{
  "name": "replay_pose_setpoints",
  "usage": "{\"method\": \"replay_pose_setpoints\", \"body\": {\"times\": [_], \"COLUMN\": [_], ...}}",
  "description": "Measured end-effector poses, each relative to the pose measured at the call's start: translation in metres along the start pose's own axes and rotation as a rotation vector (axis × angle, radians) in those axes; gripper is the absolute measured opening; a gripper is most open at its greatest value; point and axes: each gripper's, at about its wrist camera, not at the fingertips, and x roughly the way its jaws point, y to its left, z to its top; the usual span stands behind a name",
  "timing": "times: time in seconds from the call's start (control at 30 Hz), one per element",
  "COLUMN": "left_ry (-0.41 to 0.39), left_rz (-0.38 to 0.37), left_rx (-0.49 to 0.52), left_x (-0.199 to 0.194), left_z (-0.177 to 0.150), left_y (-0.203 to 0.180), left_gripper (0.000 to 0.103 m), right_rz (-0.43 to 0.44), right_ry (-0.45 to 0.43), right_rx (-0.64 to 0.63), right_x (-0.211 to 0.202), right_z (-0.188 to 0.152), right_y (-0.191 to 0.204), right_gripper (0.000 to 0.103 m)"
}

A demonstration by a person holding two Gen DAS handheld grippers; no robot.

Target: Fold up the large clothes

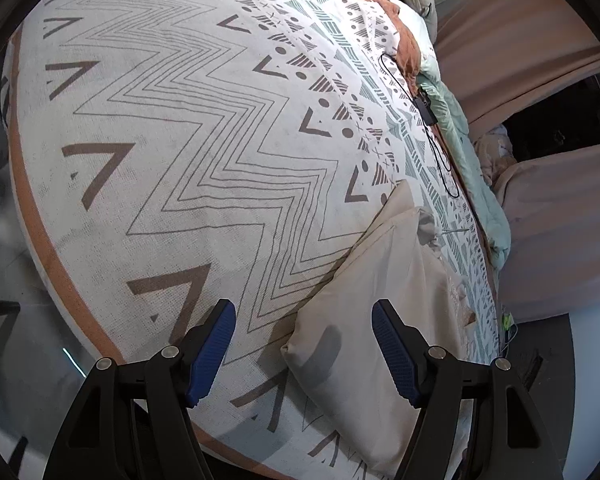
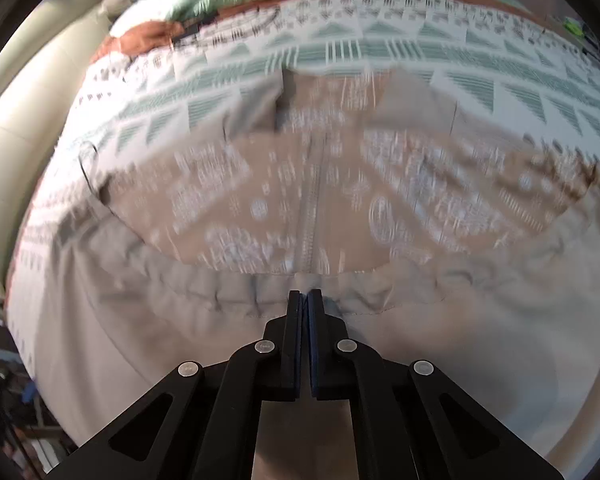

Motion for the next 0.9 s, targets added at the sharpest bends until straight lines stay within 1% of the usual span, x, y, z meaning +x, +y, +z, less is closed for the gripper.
{"method": "replay_pose_setpoints", "body": {"times": [0.03,0.17,0.2,0.3,0.37,0.5,0.6,0.73,0.9], "left_ry": [0.005,0.038,0.048,0.074,0.091,0.127,0.150,0.153,0.147], "left_rz": [-0.001,-0.008,-0.012,-0.026,-0.036,-0.034,-0.019,0.014,0.010], "left_rx": [-0.002,-0.020,-0.024,-0.025,-0.027,-0.039,-0.048,-0.053,-0.069], "left_x": [0.001,0.006,0.007,0.008,0.009,0.015,0.022,0.026,0.035], "left_z": [-0.001,-0.006,-0.007,-0.013,-0.017,-0.022,-0.026,-0.026,-0.024], "left_y": [0.000,0.001,0.001,-0.001,-0.003,-0.005,-0.008,-0.011,-0.013], "left_gripper": [0.071,0.063,0.059,0.057,0.057,0.049,0.048,0.048,0.048], "right_rz": [0.004,0.013,0.010,0.013,0.023,0.025,0.018,0.029,0.053], "right_ry": [-0.035,-0.141,-0.159,-0.201,-0.203,-0.182,-0.166,-0.130,-0.100], "right_rx": [0.000,0.013,0.016,0.044,0.055,0.065,0.075,0.096,0.126], "right_x": [-0.010,-0.040,-0.045,-0.051,-0.045,-0.018,0.001,0.027,0.049], "right_z": [0.005,0.022,0.026,0.035,0.039,0.045,0.047,0.048,0.054], "right_y": [0.001,0.005,0.006,0.004,0.002,0.000,-0.005,-0.013,-0.021], "right_gripper": [0.003,0.003,0.003,0.002,0.002,0.002,0.002,0.002,0.002]}}
